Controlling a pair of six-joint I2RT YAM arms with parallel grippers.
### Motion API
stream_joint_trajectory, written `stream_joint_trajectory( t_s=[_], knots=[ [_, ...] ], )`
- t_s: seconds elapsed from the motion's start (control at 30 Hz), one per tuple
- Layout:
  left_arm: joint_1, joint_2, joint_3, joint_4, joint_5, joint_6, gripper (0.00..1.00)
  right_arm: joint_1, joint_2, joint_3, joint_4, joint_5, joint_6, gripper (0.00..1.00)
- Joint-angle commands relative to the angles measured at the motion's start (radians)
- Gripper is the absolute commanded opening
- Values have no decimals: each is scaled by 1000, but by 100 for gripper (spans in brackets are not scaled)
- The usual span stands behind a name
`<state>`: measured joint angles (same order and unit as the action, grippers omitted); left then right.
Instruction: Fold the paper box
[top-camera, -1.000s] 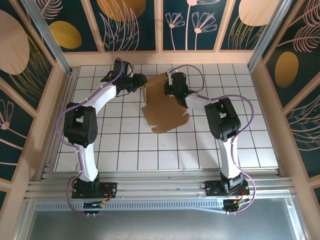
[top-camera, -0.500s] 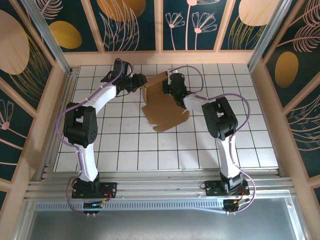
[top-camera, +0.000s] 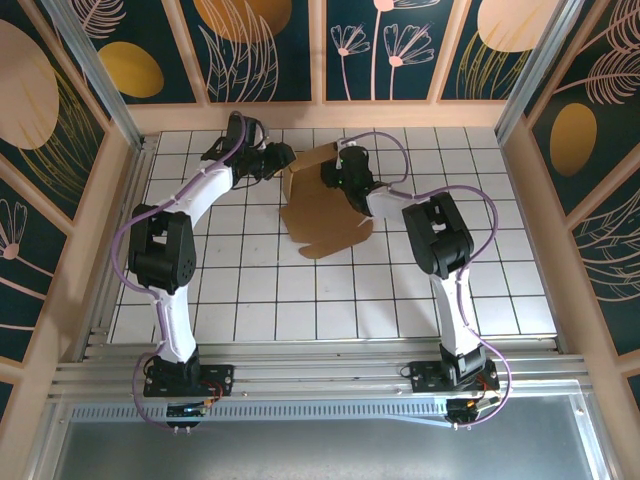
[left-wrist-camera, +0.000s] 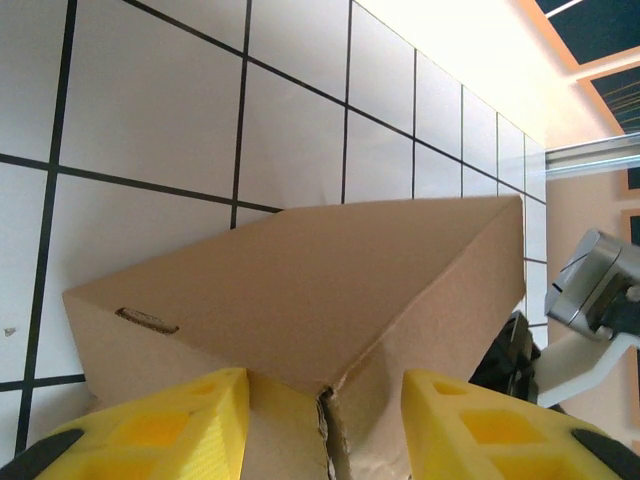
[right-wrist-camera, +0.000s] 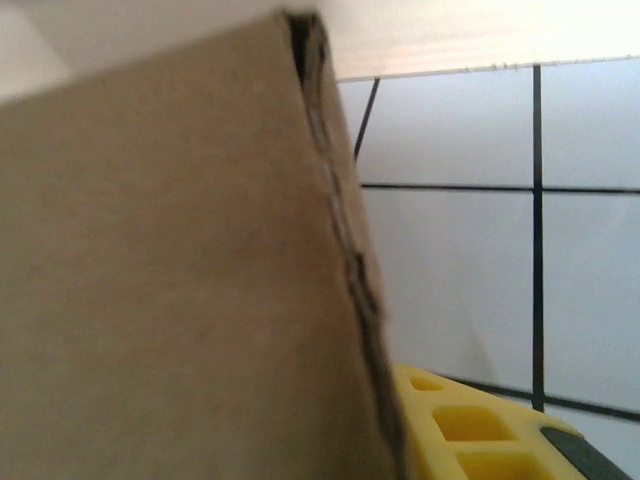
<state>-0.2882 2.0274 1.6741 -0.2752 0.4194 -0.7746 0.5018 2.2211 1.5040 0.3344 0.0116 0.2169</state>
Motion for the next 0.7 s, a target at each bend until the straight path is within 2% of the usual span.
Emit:
stream_joint_trajectory(
  t_s=[0.0, 0.1, 0.23, 0.37, 0.67],
  knots=[
    [-38, 40, 39, -25, 78, 18, 44, 14, -19, -76, -97, -134, 2, 33],
    [-38, 44, 41, -25, 80, 14, 44, -1, -10, -76, -90, -137, 4, 27],
    [-38, 42, 42, -33, 72, 17, 44, -8, -12, -65, -89, -119, -12, 11],
    [-34, 18, 50, -41, 49, 17, 44, -11, -42, -79, -104, -111, -41, 2],
    [-32, -137, 50, -17, 26, 14, 49, -19, -109, -93, -190, -118, -61, 0]
  ],
)
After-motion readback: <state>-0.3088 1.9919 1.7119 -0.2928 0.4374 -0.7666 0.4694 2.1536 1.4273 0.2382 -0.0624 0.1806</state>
